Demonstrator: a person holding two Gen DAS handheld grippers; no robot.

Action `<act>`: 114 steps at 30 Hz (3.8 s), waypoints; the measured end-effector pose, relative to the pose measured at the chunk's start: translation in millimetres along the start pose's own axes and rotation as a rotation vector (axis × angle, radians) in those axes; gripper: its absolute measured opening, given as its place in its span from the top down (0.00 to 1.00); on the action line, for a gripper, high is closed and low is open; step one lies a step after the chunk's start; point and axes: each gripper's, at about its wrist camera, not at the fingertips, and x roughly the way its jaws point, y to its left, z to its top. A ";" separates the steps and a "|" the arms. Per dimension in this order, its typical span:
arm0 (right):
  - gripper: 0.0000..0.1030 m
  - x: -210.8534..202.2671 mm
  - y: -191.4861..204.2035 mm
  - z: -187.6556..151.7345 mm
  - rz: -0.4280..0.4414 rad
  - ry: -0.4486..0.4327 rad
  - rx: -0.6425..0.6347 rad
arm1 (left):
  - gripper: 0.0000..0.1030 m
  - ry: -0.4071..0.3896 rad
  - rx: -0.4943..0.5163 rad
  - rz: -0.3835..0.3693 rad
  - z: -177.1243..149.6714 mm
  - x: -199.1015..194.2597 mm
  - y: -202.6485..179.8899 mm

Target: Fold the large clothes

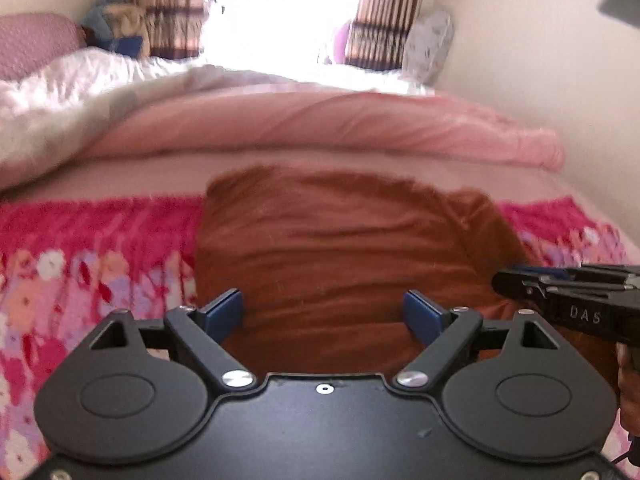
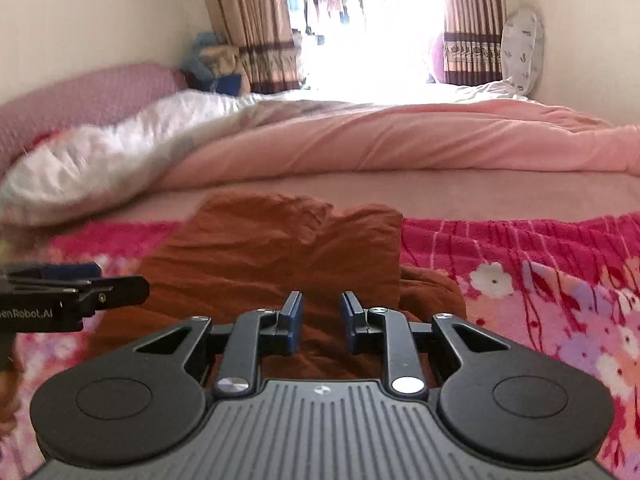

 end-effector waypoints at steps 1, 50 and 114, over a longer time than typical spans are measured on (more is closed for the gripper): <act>0.74 7.0 -1.4 -2.8 0.000 0.017 0.008 | 0.15 0.007 0.008 0.011 -3.4 6.0 0.1; 0.75 -62.8 -3.0 -87.2 -0.004 -0.044 0.105 | 0.09 -0.024 -0.046 -0.027 -106.4 -61.6 -16.2; 0.66 -67.3 -7.4 -92.9 -0.025 -0.047 0.150 | 0.12 -0.025 -0.074 -0.063 -110.3 -76.9 -33.3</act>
